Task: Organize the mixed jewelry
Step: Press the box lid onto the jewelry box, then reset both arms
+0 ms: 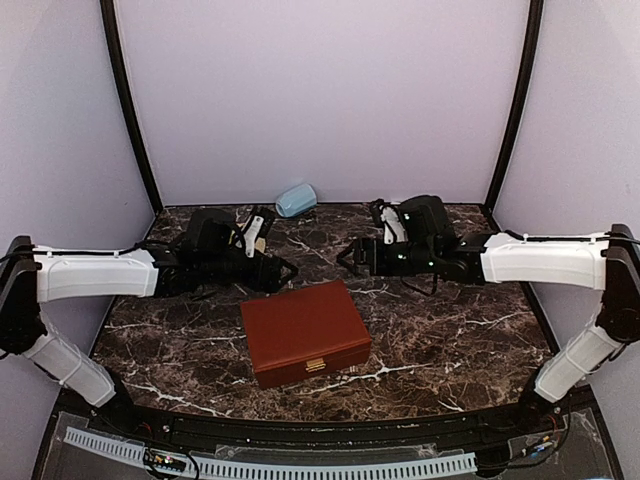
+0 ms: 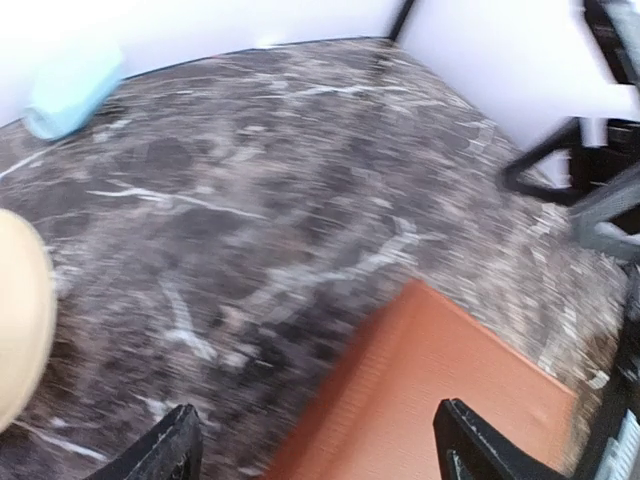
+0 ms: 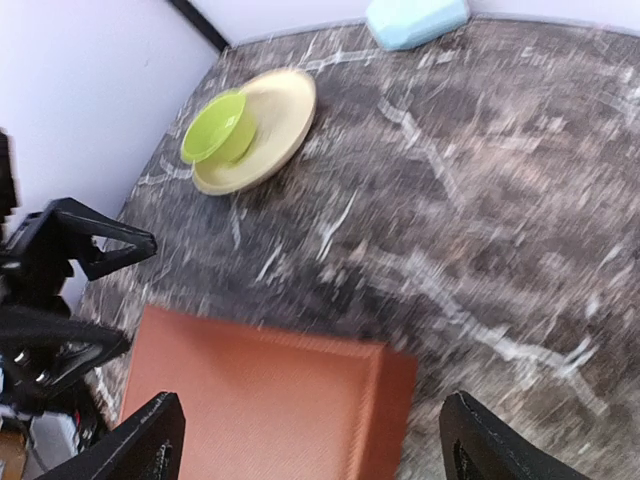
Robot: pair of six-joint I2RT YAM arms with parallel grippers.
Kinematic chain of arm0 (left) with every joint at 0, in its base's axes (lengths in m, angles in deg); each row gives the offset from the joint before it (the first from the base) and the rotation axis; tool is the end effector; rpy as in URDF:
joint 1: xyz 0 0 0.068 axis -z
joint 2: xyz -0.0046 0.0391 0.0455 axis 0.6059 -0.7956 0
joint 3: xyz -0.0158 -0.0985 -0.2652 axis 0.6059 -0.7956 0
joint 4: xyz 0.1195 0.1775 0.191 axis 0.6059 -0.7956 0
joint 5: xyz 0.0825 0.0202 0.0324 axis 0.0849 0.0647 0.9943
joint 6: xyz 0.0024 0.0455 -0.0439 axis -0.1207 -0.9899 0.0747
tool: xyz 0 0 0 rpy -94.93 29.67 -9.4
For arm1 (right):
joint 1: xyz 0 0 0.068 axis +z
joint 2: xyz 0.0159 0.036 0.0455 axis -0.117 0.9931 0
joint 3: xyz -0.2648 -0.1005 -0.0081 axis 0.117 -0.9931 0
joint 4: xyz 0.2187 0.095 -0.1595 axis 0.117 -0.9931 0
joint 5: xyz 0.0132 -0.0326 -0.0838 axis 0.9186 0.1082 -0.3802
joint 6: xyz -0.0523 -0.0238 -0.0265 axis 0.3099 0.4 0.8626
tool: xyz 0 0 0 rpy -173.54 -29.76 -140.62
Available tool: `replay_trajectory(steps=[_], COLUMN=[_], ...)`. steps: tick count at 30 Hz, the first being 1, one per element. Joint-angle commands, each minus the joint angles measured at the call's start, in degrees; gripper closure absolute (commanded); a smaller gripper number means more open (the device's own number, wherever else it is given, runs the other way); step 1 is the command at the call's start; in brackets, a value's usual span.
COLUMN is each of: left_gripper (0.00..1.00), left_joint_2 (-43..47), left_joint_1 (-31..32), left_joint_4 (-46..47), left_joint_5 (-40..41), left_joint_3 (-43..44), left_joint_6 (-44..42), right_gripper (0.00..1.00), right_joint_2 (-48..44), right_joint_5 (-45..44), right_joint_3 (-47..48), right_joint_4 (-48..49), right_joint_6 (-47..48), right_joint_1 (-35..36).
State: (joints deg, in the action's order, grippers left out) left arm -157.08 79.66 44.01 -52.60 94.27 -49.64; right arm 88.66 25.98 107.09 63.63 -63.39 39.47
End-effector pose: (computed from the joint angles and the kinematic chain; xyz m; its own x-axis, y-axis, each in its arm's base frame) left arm 0.2595 -0.2447 0.2415 -0.4949 0.1041 -0.8627 0.6446 0.7097 -0.2842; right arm 0.2589 0.2757 0.2470 -0.7136 0.0451 -0.6991 -0.4521 0.7326 0.5088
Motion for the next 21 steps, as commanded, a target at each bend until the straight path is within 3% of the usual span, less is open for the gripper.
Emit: replay_trajectory(steps=[1,7,13,16,21], left_gripper=[0.16,0.16,0.16,0.15,0.13], left_joint_2=[-6.19,-9.27,-2.17,3.91,9.04], left_joint_1=[-8.09,-25.11,-44.31,-49.27,-49.61], left_joint_4=[7.95,12.79,20.10,21.82,28.47], left_joint_5=[-0.77,-4.77,-8.38,-1.88,2.75], left_joint_3=[4.16,5.10,-5.47,-13.22,-23.67], left_joint_6=[-4.16,-5.01,-3.27,-5.17,-8.56], right_gripper=[0.09,0.04,0.03,0.02,0.01], right_joint_2=[2.80,2.90,-4.91,-10.02,-19.62], right_joint_5=[-3.58,-5.30,-5.47,-8.55,-12.25], right_joint_3=[1.27,-2.46,-13.03,-18.95,-32.72], right_joint_4=[9.76,12.08,17.05,20.83,34.35], right_joint_6=[3.40,7.61,12.13,13.90,16.80], right_joint_1=[-6.85,-20.88,-37.00,-42.38,-47.64])
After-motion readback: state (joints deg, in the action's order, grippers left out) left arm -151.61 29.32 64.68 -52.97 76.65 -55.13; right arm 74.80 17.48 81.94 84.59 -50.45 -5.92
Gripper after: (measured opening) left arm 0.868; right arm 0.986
